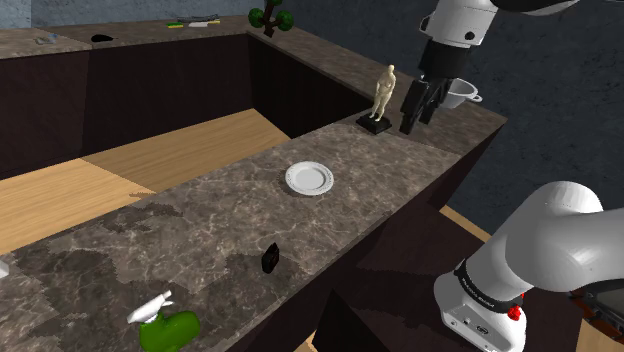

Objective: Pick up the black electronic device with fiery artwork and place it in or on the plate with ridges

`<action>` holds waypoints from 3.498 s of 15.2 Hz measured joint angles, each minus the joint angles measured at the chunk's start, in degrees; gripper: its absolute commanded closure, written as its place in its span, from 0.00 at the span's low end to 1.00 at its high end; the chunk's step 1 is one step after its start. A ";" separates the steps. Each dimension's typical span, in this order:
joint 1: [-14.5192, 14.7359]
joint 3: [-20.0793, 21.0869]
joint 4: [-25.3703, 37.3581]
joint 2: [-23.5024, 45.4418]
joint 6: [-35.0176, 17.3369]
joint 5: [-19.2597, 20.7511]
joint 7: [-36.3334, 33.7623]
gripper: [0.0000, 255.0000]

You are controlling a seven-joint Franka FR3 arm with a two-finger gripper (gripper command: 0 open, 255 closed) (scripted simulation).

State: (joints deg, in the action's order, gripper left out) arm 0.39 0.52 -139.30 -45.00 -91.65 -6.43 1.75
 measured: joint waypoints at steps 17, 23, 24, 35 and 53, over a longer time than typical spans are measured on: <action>4.45 12.55 -4.96 21.60 -24.41 -6.74 -10.91 0.00; 5.57 16.92 -2.48 34.77 -34.28 -6.46 -15.93 0.00; 5.71 17.44 -1.72 36.99 -35.58 -6.08 -16.80 0.00; 10.39 19.54 11.20 62.80 -46.03 2.17 -28.94 0.00; 14.77 17.30 17.51 76.48 -52.48 6.31 -33.28 1.00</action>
State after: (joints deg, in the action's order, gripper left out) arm 15.16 17.82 -121.79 31.47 -144.13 -0.11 -31.53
